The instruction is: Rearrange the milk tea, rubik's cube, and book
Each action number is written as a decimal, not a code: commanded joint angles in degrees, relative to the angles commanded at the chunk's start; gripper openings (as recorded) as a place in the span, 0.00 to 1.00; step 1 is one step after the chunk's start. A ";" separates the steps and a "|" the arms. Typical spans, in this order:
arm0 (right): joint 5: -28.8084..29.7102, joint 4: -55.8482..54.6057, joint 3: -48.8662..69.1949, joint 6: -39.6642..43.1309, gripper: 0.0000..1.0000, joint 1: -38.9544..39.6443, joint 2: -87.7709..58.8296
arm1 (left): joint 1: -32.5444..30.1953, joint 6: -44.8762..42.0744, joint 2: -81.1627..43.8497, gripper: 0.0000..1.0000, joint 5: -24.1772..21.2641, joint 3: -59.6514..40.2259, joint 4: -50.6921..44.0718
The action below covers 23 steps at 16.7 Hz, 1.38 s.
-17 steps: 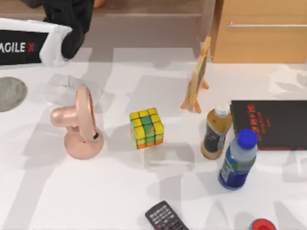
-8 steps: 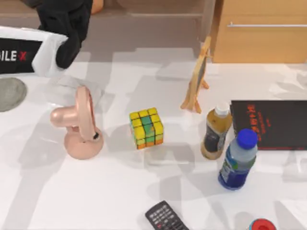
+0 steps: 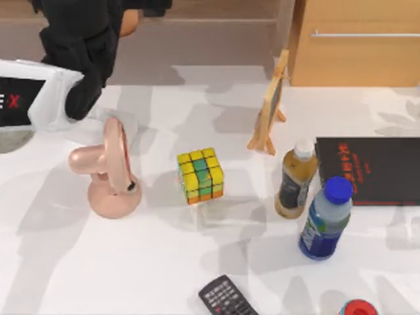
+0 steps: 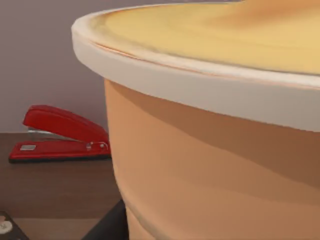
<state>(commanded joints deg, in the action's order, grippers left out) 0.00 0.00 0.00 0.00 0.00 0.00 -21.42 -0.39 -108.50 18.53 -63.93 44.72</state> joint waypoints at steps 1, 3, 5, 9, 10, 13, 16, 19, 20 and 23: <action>0.00 0.00 0.00 0.00 1.00 0.00 0.00 | -0.21 0.00 1.12 0.00 0.23 1.45 0.43; 0.00 0.00 0.00 0.00 1.00 0.00 0.00 | -0.66 -0.02 2.32 0.00 0.70 3.01 1.03; 0.00 0.00 0.00 0.00 1.00 0.00 0.00 | -0.67 -0.02 2.34 0.00 0.71 3.04 1.04; 0.00 0.00 0.00 0.00 1.00 0.00 0.00 | 0.11 -0.09 2.42 0.00 -0.04 3.23 1.66; 0.00 0.00 0.00 0.00 1.00 0.00 0.00 | 0.90 -0.05 2.95 0.00 -1.12 3.86 2.80; 0.00 0.00 0.00 0.00 1.00 0.00 0.00 | 5.50 0.05 4.61 0.00 -6.41 7.36 8.16; 0.00 0.00 0.00 0.00 1.00 0.00 0.00 | 12.44 0.11 5.06 0.00 -13.50 12.45 15.02; 0.00 0.00 0.00 0.00 1.00 0.00 0.00 | 20.26 0.10 2.90 0.00 -21.10 17.76 21.87; 0.00 0.00 0.00 0.00 1.00 0.00 0.00 | 22.80 0.08 1.50 0.00 -23.56 19.27 23.92; 0.00 0.00 0.00 0.00 1.00 0.00 0.00 | 29.56 0.02 -3.44 0.00 -30.07 22.72 29.09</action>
<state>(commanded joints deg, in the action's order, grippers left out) 0.00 0.00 0.00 0.00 0.00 0.00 8.14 -0.37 -111.93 -11.54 -41.21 73.81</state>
